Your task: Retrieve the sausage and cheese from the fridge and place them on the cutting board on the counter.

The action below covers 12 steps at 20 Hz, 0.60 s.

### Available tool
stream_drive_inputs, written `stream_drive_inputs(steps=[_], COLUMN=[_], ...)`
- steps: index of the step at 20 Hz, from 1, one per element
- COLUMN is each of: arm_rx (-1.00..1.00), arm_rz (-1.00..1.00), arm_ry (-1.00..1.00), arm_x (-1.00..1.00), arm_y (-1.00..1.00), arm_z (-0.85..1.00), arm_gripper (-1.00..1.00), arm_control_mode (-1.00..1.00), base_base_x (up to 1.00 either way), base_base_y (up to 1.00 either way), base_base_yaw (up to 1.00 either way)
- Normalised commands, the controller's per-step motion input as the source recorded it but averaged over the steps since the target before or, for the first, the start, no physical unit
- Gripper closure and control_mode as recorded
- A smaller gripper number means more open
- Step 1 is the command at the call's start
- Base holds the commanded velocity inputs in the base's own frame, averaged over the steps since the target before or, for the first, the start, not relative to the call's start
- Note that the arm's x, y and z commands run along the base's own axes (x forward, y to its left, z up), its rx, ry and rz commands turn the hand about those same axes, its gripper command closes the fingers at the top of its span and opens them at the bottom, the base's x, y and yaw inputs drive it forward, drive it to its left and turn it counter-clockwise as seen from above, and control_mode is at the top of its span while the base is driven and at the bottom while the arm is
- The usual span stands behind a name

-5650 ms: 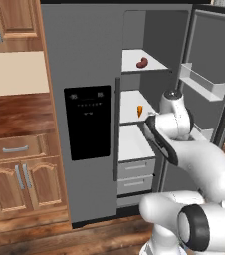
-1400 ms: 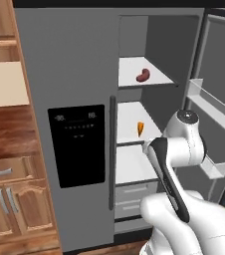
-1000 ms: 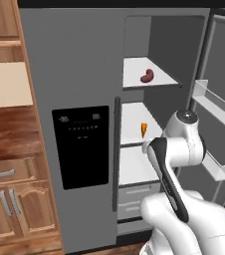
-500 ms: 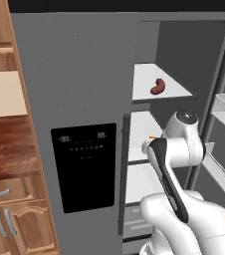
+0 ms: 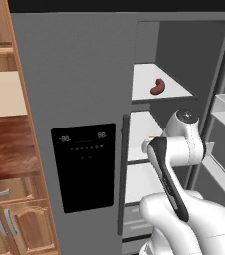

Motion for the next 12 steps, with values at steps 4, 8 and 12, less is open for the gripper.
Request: stream_drive_inputs(steps=[4, 8, 12], arm_rx=[0.00, 0.00, 0.00], arm_rz=[0.00, 0.00, 0.00], arm_ry=[0.00, 0.00, 0.00], arm_x=[0.00, 0.00, 0.00], arm_y=[0.00, 0.00, 0.00], arm_z=[0.00, 0.00, 0.00], arm_gripper=[-1.00, -1.00, -1.00], arm_control_mode=[1.00, 1.00, 1.00], base_base_x=[0.00, 0.00, 0.00], base_base_y=[0.00, 0.00, 0.00], base_base_yaw=[0.00, 0.00, 0.00])
